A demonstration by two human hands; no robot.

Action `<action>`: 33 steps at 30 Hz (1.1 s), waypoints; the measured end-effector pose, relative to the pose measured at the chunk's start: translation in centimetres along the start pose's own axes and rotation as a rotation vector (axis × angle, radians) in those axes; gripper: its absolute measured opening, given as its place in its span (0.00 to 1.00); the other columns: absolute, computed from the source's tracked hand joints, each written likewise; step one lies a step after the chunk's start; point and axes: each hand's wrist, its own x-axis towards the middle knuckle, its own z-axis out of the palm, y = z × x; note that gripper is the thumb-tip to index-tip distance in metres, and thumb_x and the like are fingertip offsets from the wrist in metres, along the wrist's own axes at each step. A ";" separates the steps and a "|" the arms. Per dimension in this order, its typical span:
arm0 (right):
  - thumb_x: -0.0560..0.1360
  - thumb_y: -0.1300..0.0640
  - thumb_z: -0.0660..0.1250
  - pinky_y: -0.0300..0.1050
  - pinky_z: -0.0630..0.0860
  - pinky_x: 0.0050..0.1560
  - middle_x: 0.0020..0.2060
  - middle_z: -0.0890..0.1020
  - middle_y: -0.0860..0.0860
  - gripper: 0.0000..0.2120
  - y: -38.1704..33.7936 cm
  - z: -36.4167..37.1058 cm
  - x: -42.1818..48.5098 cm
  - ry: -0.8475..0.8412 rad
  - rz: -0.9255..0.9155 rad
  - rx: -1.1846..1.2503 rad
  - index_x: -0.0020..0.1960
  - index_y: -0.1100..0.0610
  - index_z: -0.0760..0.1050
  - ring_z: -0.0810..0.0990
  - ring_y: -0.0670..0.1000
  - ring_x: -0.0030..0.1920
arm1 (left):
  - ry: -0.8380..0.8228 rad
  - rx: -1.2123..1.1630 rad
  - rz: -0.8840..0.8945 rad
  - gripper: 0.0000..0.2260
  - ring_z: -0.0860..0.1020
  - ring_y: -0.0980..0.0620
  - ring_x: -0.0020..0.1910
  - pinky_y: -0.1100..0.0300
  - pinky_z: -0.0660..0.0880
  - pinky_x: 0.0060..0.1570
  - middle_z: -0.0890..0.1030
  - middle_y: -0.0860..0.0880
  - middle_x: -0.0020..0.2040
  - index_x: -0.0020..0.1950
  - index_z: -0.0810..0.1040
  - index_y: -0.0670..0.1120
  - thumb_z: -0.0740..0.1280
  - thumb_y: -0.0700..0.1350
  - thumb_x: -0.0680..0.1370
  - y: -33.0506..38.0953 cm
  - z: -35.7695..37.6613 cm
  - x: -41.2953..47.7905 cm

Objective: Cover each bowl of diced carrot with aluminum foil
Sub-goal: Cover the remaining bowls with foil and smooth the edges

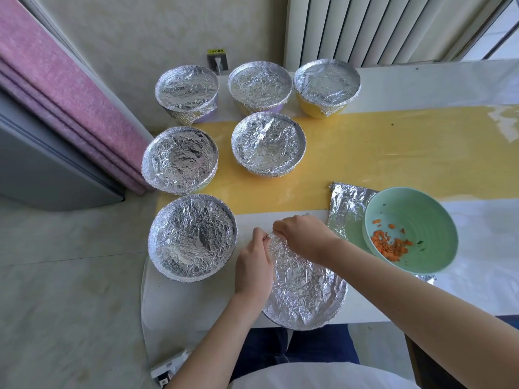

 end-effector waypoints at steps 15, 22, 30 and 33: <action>0.82 0.58 0.53 0.52 0.73 0.49 0.48 0.82 0.56 0.12 1.7 1.3 -0.6 0.012 0.012 0.287 0.57 0.59 0.74 0.79 0.57 0.46 | -0.007 0.028 0.030 0.05 0.65 0.51 0.26 0.66 0.52 0.21 0.68 0.52 0.30 0.48 0.72 0.40 0.58 0.40 0.81 0.5 -0.3 0.0; 0.80 0.62 0.55 0.50 0.73 0.42 0.41 0.82 0.56 0.10 2.2 1.8 -1.2 0.063 0.034 0.331 0.53 0.61 0.75 0.79 0.57 0.40 | -0.020 0.025 0.050 0.06 0.75 0.45 0.32 0.62 0.55 0.25 0.77 0.46 0.35 0.50 0.71 0.41 0.56 0.41 0.82 0.3 0.1 -0.2; 0.81 0.59 0.56 0.53 0.75 0.45 0.45 0.83 0.59 0.12 2.9 2.1 -2.7 0.176 0.115 0.426 0.58 0.60 0.76 0.80 0.59 0.43 | -0.057 -0.008 -0.028 0.15 0.67 0.52 0.30 0.61 0.58 0.27 0.70 0.51 0.32 0.70 0.64 0.48 0.53 0.43 0.82 0.1 -0.1 -1.1; 0.81 0.61 0.56 0.54 0.75 0.41 0.41 0.82 0.59 0.12 2.8 2.3 -2.8 0.187 0.118 0.385 0.57 0.61 0.76 0.80 0.60 0.39 | -0.072 -0.065 -0.036 0.14 0.75 0.50 0.43 0.64 0.64 0.38 0.79 0.48 0.49 0.66 0.70 0.47 0.52 0.45 0.83 0.3 0.1 -0.6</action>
